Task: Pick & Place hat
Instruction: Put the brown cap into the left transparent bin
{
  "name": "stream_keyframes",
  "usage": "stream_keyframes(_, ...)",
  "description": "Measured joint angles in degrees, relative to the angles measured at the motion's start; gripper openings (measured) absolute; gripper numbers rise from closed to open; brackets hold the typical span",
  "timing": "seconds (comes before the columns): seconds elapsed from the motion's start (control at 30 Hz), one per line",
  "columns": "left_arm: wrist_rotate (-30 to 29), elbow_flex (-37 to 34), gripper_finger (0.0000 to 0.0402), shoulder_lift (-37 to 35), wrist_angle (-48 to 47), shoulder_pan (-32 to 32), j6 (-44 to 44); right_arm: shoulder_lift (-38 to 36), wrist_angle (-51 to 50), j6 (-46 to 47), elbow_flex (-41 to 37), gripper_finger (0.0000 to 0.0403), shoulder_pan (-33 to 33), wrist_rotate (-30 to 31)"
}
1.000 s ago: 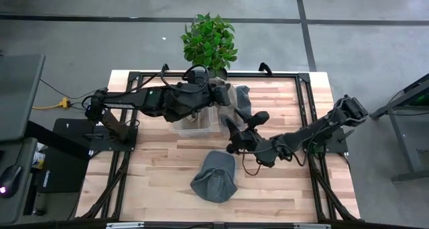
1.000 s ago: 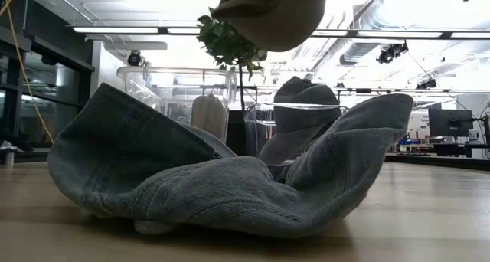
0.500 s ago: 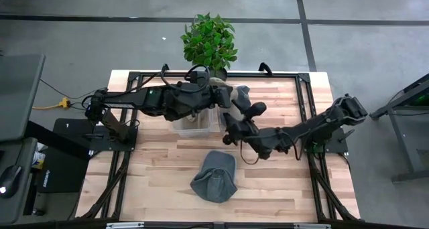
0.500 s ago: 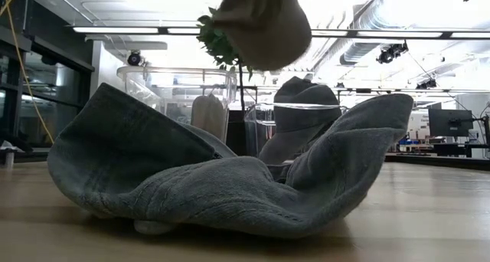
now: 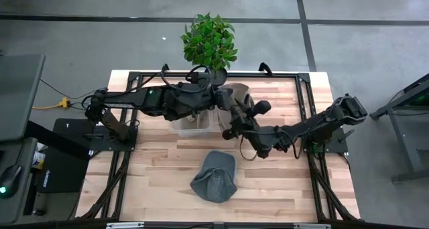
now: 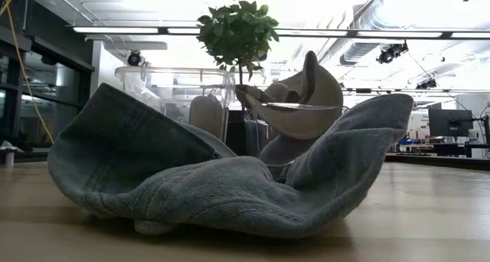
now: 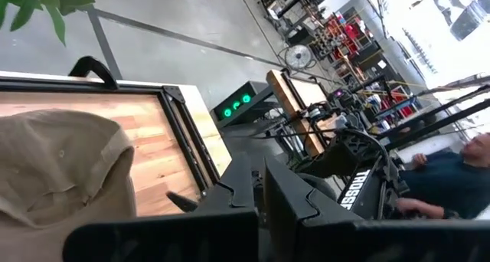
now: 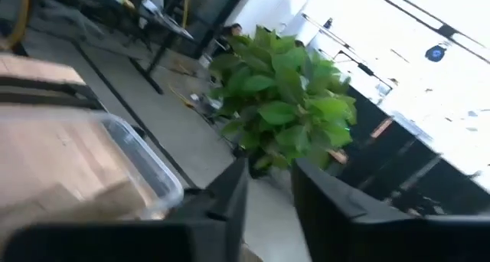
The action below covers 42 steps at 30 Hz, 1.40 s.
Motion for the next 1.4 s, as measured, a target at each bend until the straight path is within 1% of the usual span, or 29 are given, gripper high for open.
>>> stream_keyframes(0.1,0.3,0.0,0.0000,0.0,-1.1,0.0,0.6,0.0,0.0,-1.4,0.0,0.0057,1.2,6.0)
stream_keyframes(0.17,0.2,0.0,0.0000,0.0,-1.7,0.0,1.0,-0.5,0.0,0.7,-0.1,0.0040,2.0,9.5)
stream_keyframes(0.23,-0.8,0.0,0.0000,0.0,-3.1,0.0,1.1,-1.8,-0.1,3.9,-0.4,0.0033,3.2,10.8)
stream_keyframes(0.3,-1.3,0.0,0.0000,0.0,-4.9,0.0,1.5,-3.0,0.0,6.7,-0.4,0.0036,4.4,11.0)
stream_keyframes(0.43,-1.4,0.0,0.0000,-0.5,-9.8,0.0,1.6,-5.8,0.0,11.3,-0.4,0.0070,6.3,11.0)
stream_keyframes(0.63,-0.8,0.0,0.0000,-0.8,-15.7,0.0,2.2,-10.4,0.0,17.7,-0.4,0.0149,6.7,11.0)
stream_keyframes(0.77,-0.2,0.0,0.0000,-0.8,-17.2,0.0,5.6,-14.5,0.6,18.0,-0.4,0.0183,5.9,11.0)
stream_keyframes(0.87,2.4,0.0,0.0000,-1.2,-17.7,0.0,9.7,-17.0,2.8,13.9,-0.4,0.0187,4.6,11.0)
stream_keyframes(1.0,8.6,0.1,0.0000,-2.2,-16.6,0.0,13.5,-20.0,8.6,7.3,-0.4,0.0184,3.2,11.1)
stream_keyframes(1.1,13.1,0.0,0.0000,-1.8,-16.1,0.0,17.0,-21.5,10.6,4.5,-0.4,0.0184,2.4,11.1)
stream_keyframes(1.2,16.7,-1.0,0.0000,-2.0,-14.3,0.0,18.0,-21.9,11.4,5.4,-0.4,0.0185,2.6,11.1)
stream_keyframes(1.27,18.2,-3.2,0.0000,-2.2,-11.8,0.0,18.8,-21.7,10.5,7.8,-0.4,0.0184,3.4,11.1)
stream_keyframes(1.4,23.5,-8.2,0.0000,-1.7,-7.9,0.5,20.6,-19.4,9.2,12.4,-0.4,0.0182,4.3,11.0)
